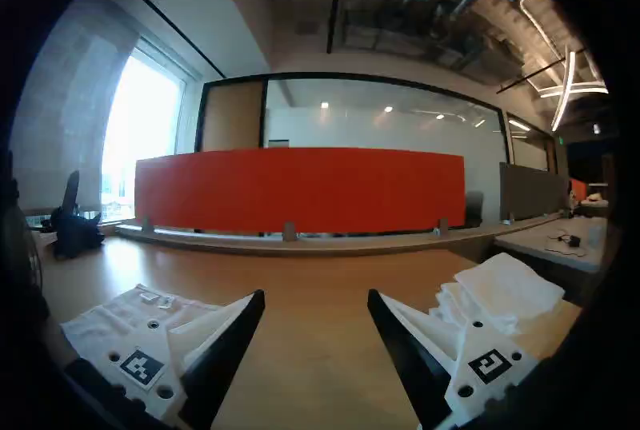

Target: Fold towel

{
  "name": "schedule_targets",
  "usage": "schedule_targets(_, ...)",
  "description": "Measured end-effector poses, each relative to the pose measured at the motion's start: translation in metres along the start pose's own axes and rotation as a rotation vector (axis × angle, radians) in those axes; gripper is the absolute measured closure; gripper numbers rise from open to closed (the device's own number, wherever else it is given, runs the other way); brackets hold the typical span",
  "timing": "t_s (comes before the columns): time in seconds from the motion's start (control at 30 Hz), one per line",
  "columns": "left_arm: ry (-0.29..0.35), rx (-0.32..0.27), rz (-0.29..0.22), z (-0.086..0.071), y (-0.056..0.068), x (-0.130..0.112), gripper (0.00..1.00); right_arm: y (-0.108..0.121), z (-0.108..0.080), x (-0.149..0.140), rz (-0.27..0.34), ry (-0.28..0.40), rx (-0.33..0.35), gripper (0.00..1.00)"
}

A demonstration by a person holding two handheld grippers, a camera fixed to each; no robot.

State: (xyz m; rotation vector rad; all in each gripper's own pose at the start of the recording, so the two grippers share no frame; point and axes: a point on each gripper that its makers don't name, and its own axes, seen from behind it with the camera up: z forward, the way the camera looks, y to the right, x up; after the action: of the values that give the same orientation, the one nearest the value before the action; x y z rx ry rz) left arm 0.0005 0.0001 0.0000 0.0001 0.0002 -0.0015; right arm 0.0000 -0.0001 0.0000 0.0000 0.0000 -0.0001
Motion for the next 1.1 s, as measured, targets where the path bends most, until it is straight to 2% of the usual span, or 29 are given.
schedule_targets(0.6, -0.007, 0.011, -0.012, -0.001, -0.002, 0.002, 0.1, 0.0, 0.0, -0.004, -0.006, -0.015, -0.005, 0.0)
schedule_targets(0.7, -0.004, 0.013, -0.02, -0.003, -0.004, 0.016, 0.1, -0.001, -0.004, 0.001, -0.012, -0.039, -0.007, 0.0)
schedule_targets(0.8, -0.001, 0.015, -0.005, -0.003, -0.007, 0.032, 0.1, -0.004, -0.008, 0.019, -0.017, -0.039, 0.001, 0.0)
schedule_targets(0.97, -0.005, 0.003, 0.02, -0.003, -0.004, 0.069, 0.1, -0.005, -0.011, 0.061, -0.019, -0.03, 0.002, 0.0)
schedule_targets(1.1, -0.003, -0.01, 0.02, -0.003, 0.002, 0.104, 0.1, -0.006, -0.012, 0.1, -0.016, -0.021, 0.004, 0.0)
